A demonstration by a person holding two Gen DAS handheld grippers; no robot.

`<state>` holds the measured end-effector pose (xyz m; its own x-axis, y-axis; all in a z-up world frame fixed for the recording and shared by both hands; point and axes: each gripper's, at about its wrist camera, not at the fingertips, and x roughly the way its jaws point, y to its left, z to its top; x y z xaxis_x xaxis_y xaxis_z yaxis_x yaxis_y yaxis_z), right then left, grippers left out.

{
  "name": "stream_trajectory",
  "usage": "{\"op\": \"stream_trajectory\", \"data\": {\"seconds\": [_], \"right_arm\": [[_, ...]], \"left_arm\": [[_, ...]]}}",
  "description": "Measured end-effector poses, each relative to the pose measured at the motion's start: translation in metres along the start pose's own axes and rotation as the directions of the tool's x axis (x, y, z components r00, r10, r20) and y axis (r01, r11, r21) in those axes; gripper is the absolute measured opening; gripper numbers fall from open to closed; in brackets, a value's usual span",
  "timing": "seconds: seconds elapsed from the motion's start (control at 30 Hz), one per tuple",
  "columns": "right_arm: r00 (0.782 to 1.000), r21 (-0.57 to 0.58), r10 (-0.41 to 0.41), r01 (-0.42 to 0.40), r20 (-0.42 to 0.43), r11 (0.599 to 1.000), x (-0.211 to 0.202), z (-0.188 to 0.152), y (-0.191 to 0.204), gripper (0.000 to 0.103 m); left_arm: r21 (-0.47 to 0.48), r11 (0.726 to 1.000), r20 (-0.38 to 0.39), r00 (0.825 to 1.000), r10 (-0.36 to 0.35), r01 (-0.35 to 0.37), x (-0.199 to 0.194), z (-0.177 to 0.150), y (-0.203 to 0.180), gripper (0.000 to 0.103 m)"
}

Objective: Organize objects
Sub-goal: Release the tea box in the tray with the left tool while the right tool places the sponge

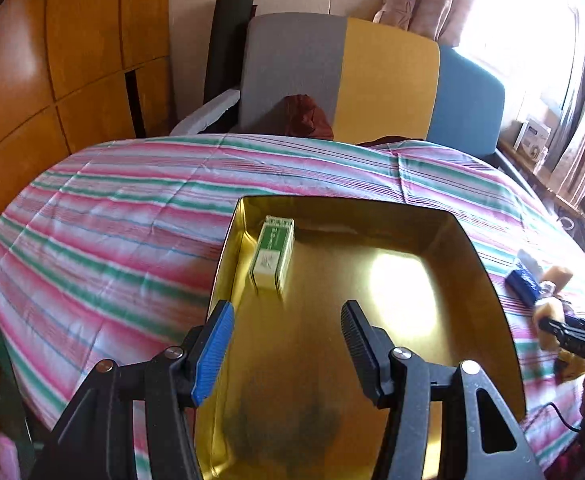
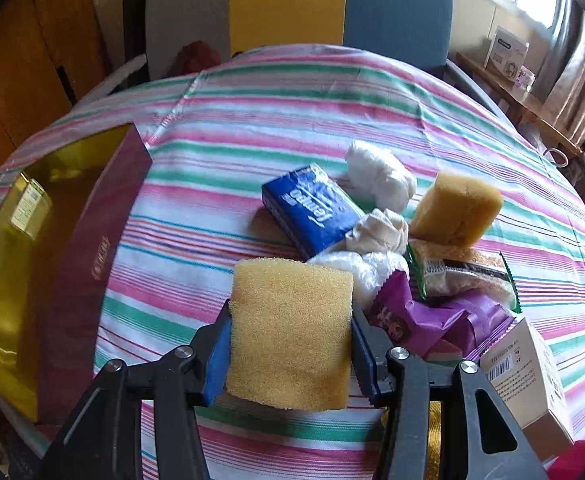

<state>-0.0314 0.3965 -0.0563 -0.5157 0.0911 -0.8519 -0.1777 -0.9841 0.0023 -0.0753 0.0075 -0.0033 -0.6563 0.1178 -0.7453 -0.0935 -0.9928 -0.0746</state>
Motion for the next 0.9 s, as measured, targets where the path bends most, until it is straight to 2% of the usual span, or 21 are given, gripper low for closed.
{"op": "stream_trajectory", "data": {"seconds": [0.2,0.33,0.63,0.77,0.9], "right_arm": [[0.998,0.022,0.048,-0.049,0.026,0.999,-0.009,0.002,0.014,0.052],[0.994,0.009,0.095,-0.095,0.044,0.995,-0.022,0.004,0.042,0.052],[0.967,-0.122,0.25,-0.243,0.042,0.962,-0.046,0.019,0.146,0.053],[0.946,-0.186,0.323,-0.321,-0.021,0.929,-0.041,0.021,0.205,0.053],[0.929,-0.227,0.359,-0.371,-0.094,0.901,-0.024,0.022,0.256,0.053]], "left_arm": [[-0.016,1.0,-0.001,1.0,0.017,-0.017,-0.012,-0.013,0.008,0.056],[-0.022,1.0,-0.01,1.0,0.023,-0.023,-0.016,-0.022,0.016,0.056],[-0.039,0.998,-0.018,0.999,0.041,-0.042,-0.023,-0.033,0.037,0.056],[-0.053,0.997,-0.023,0.998,0.05,-0.051,-0.025,-0.036,0.047,0.056],[-0.074,0.995,-0.039,0.997,0.061,-0.063,-0.025,-0.039,0.06,0.056]]}}
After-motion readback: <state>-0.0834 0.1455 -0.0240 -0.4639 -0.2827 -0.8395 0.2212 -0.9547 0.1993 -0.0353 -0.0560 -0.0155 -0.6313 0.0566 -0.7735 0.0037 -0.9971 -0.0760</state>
